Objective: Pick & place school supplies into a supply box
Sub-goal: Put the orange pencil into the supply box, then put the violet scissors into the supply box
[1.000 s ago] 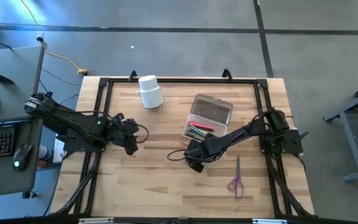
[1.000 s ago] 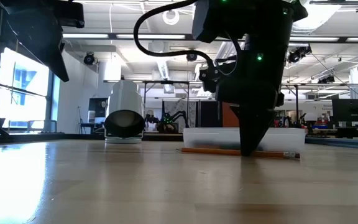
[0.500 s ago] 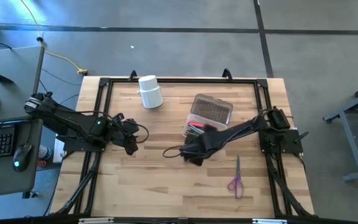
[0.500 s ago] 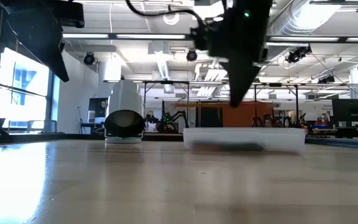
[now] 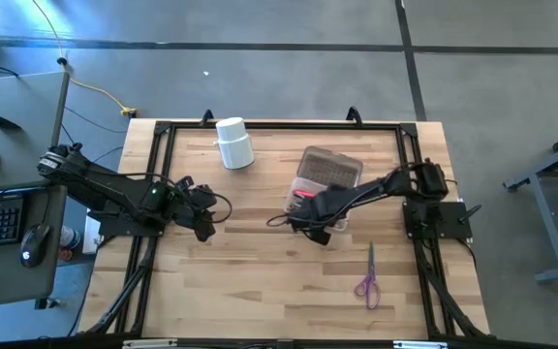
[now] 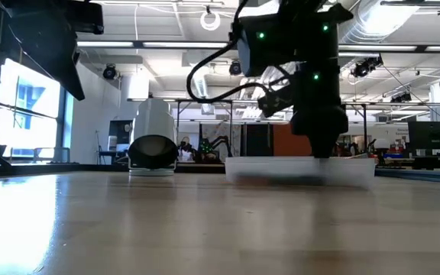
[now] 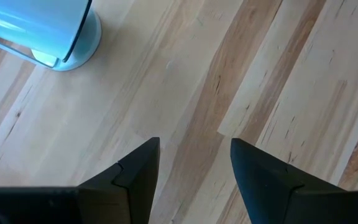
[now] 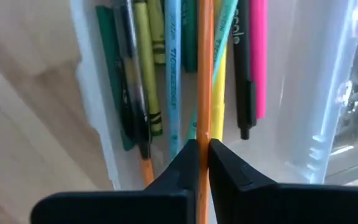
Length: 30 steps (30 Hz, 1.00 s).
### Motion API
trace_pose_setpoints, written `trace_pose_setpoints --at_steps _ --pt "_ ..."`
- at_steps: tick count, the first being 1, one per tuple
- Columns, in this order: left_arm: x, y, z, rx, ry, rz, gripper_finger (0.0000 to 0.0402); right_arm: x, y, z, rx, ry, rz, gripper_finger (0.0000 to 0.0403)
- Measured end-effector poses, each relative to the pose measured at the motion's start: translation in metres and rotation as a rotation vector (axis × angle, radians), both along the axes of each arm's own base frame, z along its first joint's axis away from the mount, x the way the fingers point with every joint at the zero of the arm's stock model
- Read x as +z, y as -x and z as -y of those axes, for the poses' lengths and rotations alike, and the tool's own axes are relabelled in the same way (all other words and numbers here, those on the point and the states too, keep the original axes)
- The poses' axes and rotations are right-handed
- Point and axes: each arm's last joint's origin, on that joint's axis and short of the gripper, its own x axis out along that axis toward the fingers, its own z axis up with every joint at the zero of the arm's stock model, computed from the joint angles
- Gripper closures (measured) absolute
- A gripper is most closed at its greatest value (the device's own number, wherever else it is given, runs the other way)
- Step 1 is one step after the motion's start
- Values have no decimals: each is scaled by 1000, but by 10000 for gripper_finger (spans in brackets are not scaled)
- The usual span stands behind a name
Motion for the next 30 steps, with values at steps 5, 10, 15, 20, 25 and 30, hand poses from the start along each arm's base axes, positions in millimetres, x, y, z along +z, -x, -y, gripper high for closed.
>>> trace_pose_setpoints --at_steps 5,10,15,20,25,30 --pt "0 0 0 0 -1 1 169 4 -7 8 10 36 40 389" --pt "0 0 0 1 -2 3 169 6 -14 15 13 24 96 363" --pt "0 0 0 1 -2 3 169 6 -17 16 -1 -20 122 330" --pt "0 0 0 1 -2 3 169 6 -17 11 -66 -190 125 312" --pt "0 0 0 2 -4 4 169 7 -13 -3 -112 -346 79 316" --pt "0 0 0 2 -5 4 169 30 -7 -14 -146 -141 5 324"
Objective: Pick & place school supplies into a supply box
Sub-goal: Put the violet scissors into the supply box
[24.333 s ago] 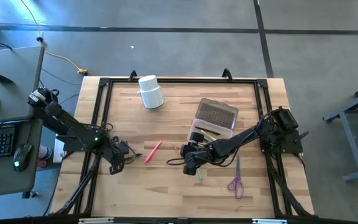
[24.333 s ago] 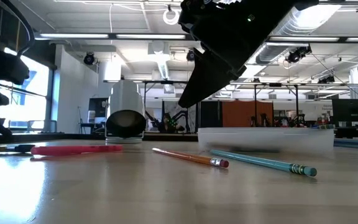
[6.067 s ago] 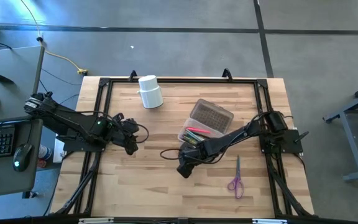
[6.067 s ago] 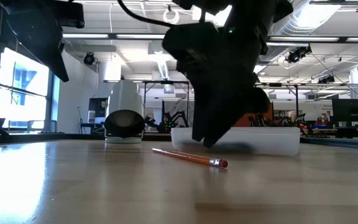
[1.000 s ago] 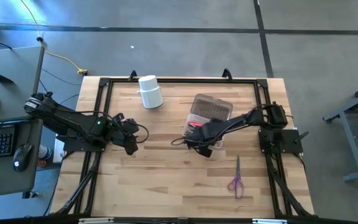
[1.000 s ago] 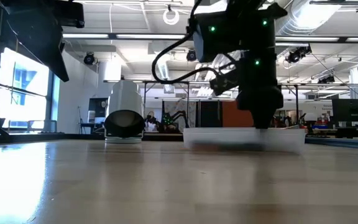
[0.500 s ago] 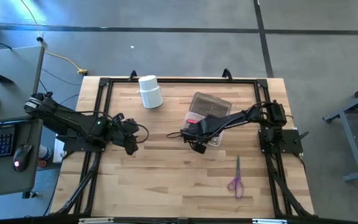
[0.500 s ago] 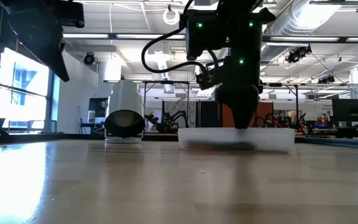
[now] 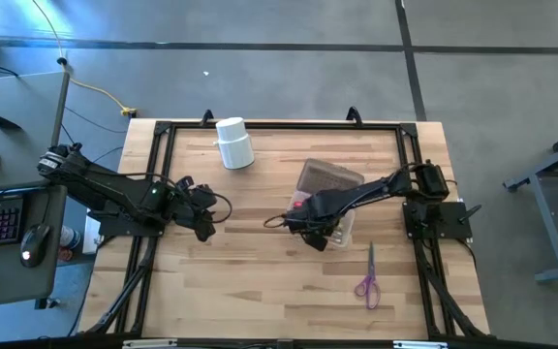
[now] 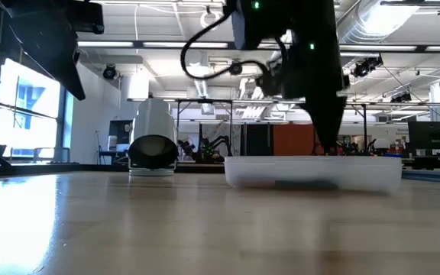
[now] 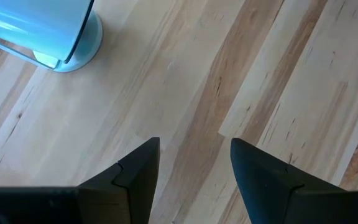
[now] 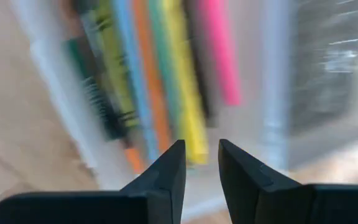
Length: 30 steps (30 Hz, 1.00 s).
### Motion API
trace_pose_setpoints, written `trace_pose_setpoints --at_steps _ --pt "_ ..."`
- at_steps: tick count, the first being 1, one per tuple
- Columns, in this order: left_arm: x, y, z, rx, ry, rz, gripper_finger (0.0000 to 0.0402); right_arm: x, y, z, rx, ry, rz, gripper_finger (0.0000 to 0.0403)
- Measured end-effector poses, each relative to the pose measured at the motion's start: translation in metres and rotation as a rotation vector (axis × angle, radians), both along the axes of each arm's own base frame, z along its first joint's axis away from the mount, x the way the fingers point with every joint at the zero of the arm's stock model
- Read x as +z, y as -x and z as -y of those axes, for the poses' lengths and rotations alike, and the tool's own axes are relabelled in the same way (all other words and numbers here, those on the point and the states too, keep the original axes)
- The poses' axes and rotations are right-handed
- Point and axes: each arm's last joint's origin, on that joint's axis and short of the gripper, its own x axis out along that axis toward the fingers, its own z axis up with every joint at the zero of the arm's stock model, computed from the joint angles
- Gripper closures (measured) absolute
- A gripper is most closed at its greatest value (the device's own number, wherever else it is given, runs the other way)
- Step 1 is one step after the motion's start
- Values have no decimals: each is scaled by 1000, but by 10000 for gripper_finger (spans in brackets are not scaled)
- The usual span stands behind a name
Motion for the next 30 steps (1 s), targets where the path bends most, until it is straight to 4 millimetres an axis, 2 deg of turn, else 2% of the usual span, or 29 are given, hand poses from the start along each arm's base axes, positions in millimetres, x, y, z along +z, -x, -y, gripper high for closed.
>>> trace_pose_setpoints --at_steps 3,8,12,16,20,25,30 --pt "0 0 0 0 0 0 169 24 0 -6 -27 86 -15 323" --pt "0 0 0 0 0 0 169 63 0 -38 -108 -35 6 321" --pt "0 0 0 0 0 0 169 70 10 -77 -198 -155 -15 320" --pt "0 0 0 -20 -10 -9 169 53 33 -115 -313 -196 -135 320" --pt "0 0 0 -22 -3 -11 169 20 52 -141 -355 -328 -268 320" --pt "0 0 0 -23 0 -11 169 -20 71 -146 -445 -387 -373 320" --pt "0 0 0 -22 -22 -4 169 -37 80 -141 -514 -342 -406 320"
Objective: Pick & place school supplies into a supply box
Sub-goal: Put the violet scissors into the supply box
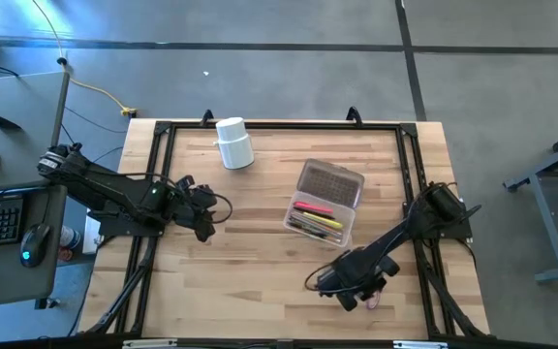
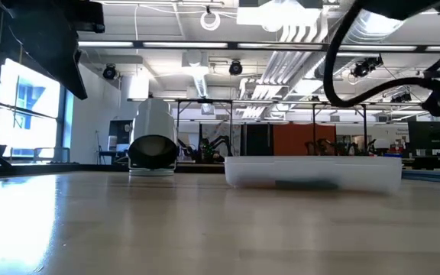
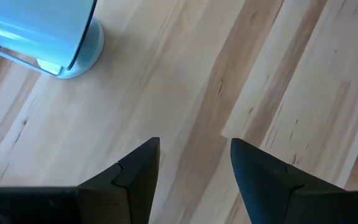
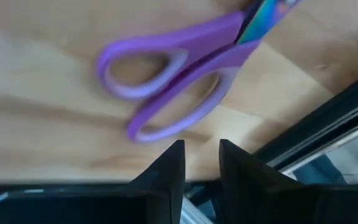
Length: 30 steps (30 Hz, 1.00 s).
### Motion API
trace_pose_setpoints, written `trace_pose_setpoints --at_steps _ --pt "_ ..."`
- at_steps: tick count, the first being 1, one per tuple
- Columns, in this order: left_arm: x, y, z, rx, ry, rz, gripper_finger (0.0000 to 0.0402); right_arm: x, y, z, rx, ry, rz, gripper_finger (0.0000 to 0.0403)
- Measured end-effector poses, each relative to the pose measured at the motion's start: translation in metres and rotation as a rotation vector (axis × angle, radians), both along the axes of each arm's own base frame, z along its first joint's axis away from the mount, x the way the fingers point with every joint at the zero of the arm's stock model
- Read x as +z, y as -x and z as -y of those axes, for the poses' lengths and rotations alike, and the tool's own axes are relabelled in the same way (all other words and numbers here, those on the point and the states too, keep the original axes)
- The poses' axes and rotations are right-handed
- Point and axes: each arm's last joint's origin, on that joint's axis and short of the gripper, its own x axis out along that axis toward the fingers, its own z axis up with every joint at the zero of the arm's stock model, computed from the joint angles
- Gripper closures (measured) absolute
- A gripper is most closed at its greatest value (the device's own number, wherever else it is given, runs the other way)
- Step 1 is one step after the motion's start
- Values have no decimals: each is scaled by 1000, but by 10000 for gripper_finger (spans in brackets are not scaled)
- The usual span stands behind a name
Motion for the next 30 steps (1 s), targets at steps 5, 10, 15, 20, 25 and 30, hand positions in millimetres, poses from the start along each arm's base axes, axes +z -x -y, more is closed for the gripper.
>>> trace_pose_setpoints --at_steps 5,10,15,20,25,30 --pt "0 -1 0 -15 -9 2 169 -8 3 5 -5 132 36 320" --pt "0 -1 0 -17 -9 1 169 -12 6 4 -54 175 27 320" --pt "0 -1 0 -17 -9 0 169 -13 13 -7 -45 171 25 320" --pt "0 -1 0 -17 -9 1 169 -13 19 -15 -9 173 27 320" --pt "0 -1 1 -21 8 -3 169 -16 22 -15 2 193 36 320" --pt "0 -1 1 -27 26 -9 169 -33 34 -6 -15 195 -22 320"
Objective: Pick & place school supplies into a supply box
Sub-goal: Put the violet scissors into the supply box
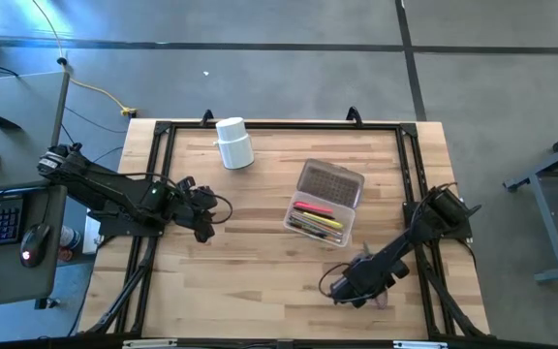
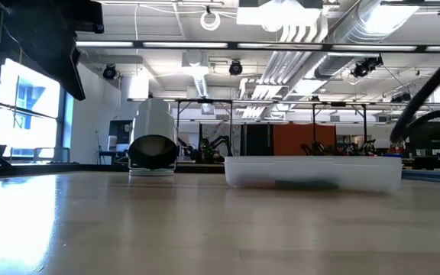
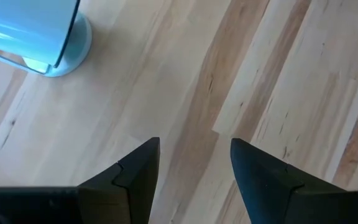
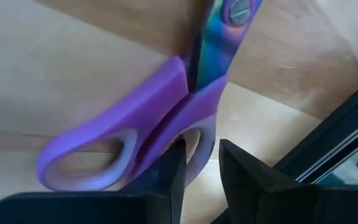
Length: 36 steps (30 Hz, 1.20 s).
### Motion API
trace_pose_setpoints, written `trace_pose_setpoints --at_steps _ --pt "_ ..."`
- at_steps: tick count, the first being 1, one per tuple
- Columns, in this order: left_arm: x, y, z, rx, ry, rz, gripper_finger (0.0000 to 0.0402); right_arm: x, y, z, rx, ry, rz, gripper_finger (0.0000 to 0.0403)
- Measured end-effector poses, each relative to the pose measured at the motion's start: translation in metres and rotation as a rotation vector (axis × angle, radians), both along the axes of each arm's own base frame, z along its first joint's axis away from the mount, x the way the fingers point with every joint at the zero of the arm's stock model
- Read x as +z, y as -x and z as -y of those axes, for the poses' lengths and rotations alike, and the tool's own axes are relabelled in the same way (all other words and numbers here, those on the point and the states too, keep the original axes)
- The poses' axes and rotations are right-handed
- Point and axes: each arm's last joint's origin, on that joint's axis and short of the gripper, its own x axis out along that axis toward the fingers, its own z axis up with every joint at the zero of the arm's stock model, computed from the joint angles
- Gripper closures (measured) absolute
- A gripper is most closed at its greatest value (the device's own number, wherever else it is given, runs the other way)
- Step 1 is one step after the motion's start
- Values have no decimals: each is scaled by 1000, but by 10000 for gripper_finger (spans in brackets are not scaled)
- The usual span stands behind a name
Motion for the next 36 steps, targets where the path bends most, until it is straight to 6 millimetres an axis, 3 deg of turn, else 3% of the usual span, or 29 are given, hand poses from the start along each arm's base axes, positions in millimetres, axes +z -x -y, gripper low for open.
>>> trace_pose_setpoints --at_steps 4,10,18,22,26,33,36 --pt "0 0 0 -2 5 -2 169 -11 1 5 -37 -69 8 320" --pt "0 0 0 -2 6 -2 169 -14 1 14 -39 -25 10 324" --pt "0 0 0 -2 7 3 169 -15 -2 19 -57 -16 7 394" --pt "0 0 0 -2 7 3 169 -13 -3 17 -81 -63 -38 386" --pt "0 0 0 -2 7 4 169 5 -8 13 -42 -30 -75 395" --pt "0 -1 0 -2 7 6 169 61 -23 14 25 103 -140 393" --pt "0 -1 0 -2 7 6 169 83 -33 15 42 126 -49 400"
